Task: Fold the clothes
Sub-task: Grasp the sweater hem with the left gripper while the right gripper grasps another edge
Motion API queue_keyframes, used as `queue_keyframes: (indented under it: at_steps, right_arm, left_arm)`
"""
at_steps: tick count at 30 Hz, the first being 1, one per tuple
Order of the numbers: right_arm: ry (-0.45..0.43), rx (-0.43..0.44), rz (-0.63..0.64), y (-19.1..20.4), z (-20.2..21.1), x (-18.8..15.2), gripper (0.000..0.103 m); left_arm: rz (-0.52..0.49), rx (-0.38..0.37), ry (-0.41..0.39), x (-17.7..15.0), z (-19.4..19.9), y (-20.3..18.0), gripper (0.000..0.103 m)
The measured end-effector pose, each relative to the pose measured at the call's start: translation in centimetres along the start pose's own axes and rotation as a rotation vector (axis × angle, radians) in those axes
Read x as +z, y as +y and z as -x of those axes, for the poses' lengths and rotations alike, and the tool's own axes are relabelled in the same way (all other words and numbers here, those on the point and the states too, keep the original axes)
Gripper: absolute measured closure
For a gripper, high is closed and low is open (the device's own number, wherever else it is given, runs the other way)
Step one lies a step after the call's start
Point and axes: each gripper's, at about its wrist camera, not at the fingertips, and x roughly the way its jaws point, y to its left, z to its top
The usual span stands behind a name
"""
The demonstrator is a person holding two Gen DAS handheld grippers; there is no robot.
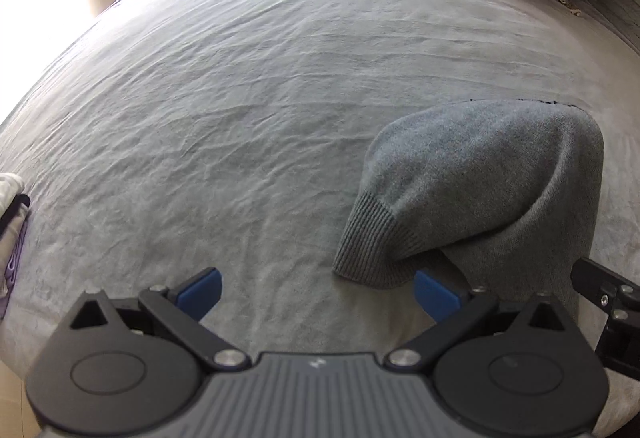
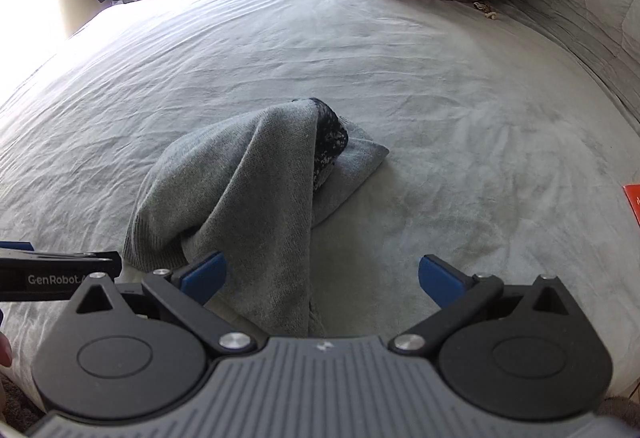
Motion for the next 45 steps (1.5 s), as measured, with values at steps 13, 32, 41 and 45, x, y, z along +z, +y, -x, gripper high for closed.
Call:
queue_keyframes:
  at_steps: [13,32,41,45]
  right_arm:
    - [0.014,0.102,0.157,-0.1,-7.4,1.5,0.000]
    - [-0.042,0.248,0.219,-0.8,-9.2,-1.5,0.000]
    - [-0.029,0.264,0.171,-1.2,-9.1,-0.9,0.000]
    - [-0.061,0.323,0.120,-2.4,-7.2,-0.5,0.002]
  left_arm:
    - [-0.117,-0.213,-0.085,2.2,-7.5,-1.0,0.000]
    - [-0.064,-0.308,-0.194,-0.6,-9.2,0.1,0.000]
    - [-0.034,-0.303,-0.208,-0.3,-7.9,0.5,0.000]
    - [-0.011,-0.347,-0.240,0.2,-6.4,1.6,0.001]
